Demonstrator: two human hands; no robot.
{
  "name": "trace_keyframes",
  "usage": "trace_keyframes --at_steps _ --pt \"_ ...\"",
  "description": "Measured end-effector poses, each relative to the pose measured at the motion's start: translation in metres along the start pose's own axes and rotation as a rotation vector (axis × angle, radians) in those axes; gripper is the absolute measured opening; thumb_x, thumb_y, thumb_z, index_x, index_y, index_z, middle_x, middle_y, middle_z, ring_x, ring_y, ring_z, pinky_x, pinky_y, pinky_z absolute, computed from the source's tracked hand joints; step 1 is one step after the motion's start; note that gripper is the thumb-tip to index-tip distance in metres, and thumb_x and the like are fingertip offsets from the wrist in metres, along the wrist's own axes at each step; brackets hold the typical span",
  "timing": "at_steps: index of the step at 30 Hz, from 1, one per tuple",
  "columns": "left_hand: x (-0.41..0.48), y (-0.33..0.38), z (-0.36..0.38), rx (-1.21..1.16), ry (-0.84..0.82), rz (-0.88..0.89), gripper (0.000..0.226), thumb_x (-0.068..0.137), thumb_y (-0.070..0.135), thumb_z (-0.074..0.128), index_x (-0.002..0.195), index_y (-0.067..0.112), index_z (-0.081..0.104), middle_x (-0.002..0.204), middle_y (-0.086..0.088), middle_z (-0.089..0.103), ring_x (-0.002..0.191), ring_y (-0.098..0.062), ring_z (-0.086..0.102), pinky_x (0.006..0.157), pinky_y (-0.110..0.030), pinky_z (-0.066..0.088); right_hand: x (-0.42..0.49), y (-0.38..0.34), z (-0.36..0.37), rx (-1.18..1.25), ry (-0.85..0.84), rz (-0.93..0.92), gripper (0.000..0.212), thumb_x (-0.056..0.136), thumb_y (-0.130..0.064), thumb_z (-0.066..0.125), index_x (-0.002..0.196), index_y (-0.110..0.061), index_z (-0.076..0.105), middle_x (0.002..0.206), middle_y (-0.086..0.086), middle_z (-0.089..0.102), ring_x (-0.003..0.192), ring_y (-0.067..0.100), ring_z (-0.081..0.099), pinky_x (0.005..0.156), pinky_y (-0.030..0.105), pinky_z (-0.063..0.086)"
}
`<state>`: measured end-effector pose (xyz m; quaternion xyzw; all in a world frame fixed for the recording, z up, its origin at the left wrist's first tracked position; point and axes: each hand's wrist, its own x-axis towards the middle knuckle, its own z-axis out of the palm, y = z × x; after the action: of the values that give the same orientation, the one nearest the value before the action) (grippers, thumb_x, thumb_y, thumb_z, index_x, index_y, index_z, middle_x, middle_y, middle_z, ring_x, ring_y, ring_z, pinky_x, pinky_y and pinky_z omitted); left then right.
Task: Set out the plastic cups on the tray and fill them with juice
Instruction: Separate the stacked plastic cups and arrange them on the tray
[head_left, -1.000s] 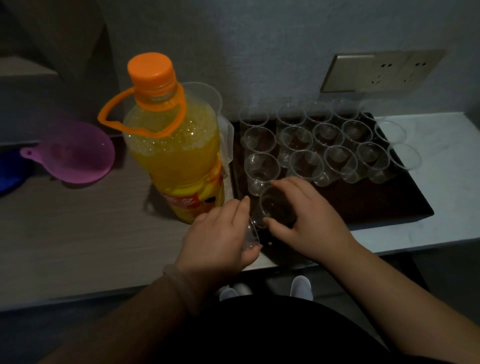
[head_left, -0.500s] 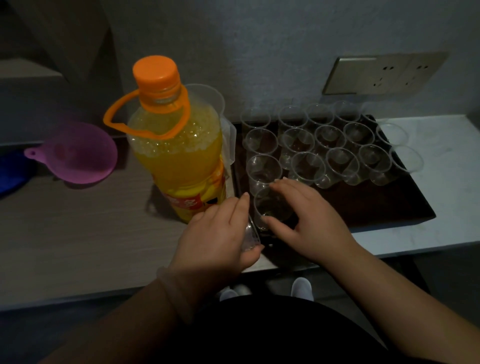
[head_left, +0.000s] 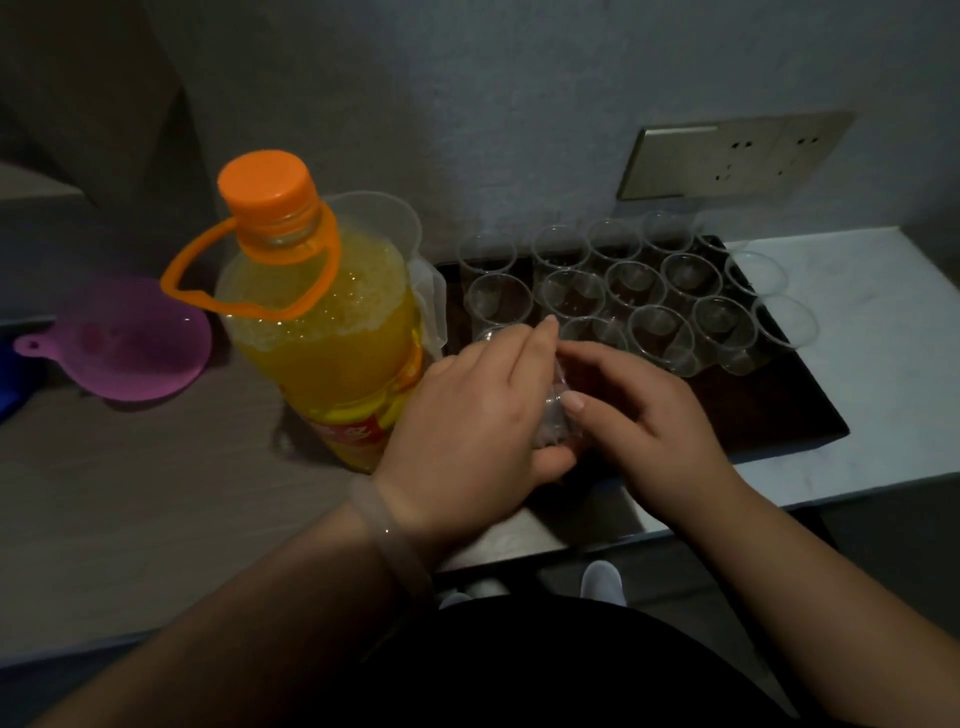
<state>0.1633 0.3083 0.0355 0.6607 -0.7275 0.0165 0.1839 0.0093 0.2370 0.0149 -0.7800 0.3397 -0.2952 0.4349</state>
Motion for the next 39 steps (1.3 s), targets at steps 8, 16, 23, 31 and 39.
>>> trace_keyframes --at_steps 8,16,23,31,39 --pt "0.02 0.004 0.005 0.003 -0.016 0.047 0.08 0.074 0.051 0.054 0.138 0.005 0.041 0.123 -0.008 0.055 0.104 -0.024 0.058 0.079 -0.038 0.052 0.002 0.009 -0.011 0.068 0.113 0.099 0.061 0.074 -0.049 0.053 0.128 -0.022 0.057 0.108 -0.008 0.064 0.098 0.003 0.062 0.082 0.015 0.048" --pt "0.031 0.001 0.01 0.064 -0.005 0.001 0.076 0.075 0.051 0.061 0.133 0.003 0.048 0.12 -0.011 0.058 0.101 -0.027 0.06 0.078 -0.041 0.055 0.003 0.019 -0.061 -0.298 0.304 -0.03 0.052 0.078 -0.044 0.051 0.123 -0.016 0.056 0.111 -0.003 0.054 0.099 0.001 0.052 0.085 0.006 0.038" --pt "0.041 0.012 0.016 0.061 -0.009 -0.011 0.079 0.075 0.052 0.063 0.135 0.003 0.046 0.121 -0.011 0.057 0.101 -0.027 0.06 0.076 -0.043 0.055 -0.005 0.04 -0.06 -0.57 0.065 -0.103 0.063 0.076 -0.049 0.055 0.126 -0.011 0.057 0.118 0.003 0.054 0.108 0.009 0.045 0.088 0.017 0.034" --pt "0.047 0.012 0.016 0.074 0.017 -0.056 0.08 0.075 0.051 0.064 0.136 0.003 0.044 0.122 -0.012 0.057 0.103 -0.026 0.059 0.078 -0.041 0.055 -0.01 0.055 -0.052 -0.641 -0.121 -0.106 0.061 0.077 -0.048 0.058 0.131 -0.019 0.051 0.125 -0.003 0.06 0.115 0.013 0.054 0.095 0.034 0.042" --pt "0.046 0.014 0.021 0.113 -0.02 -0.068 0.081 0.072 0.05 0.065 0.134 0.001 0.047 0.119 -0.014 0.059 0.099 -0.029 0.061 0.076 -0.038 0.052 -0.01 0.057 -0.046 -0.719 -0.191 -0.152 0.056 0.075 -0.045 0.067 0.125 -0.022 0.053 0.117 -0.005 0.064 0.103 0.01 0.054 0.089 0.027 0.036"
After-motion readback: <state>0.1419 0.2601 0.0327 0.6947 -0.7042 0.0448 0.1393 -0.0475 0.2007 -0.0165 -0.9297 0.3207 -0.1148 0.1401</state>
